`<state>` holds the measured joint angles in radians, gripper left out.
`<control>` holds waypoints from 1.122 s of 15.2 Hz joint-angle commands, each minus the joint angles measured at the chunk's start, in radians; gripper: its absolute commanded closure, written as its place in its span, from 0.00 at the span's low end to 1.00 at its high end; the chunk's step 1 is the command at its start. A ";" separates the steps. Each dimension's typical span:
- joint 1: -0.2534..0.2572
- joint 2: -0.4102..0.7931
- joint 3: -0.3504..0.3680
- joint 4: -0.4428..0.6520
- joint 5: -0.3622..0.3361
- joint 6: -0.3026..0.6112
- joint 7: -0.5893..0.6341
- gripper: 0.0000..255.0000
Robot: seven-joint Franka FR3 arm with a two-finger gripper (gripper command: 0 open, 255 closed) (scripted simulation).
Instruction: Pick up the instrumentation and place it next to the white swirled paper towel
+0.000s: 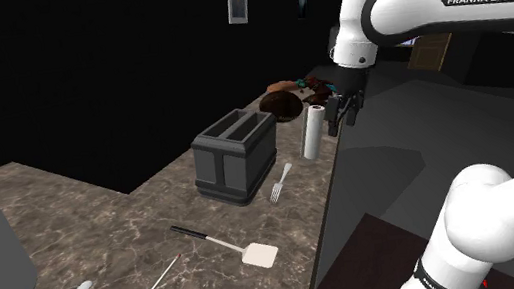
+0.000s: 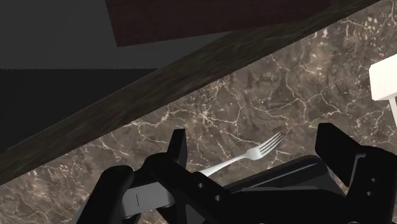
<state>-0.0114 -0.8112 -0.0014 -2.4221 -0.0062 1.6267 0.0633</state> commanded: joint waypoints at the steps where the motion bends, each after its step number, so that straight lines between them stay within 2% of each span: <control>1: 0.000 0.000 0.000 0.000 0.000 0.000 0.000 0.00; 9: 0.079 0.164 0.106 -0.033 0.067 0.212 0.042 0.00; 17: 0.143 0.380 0.215 0.003 0.097 0.410 0.086 0.00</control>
<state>0.1229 -0.4680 0.1958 -2.4315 0.0891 2.0093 0.1388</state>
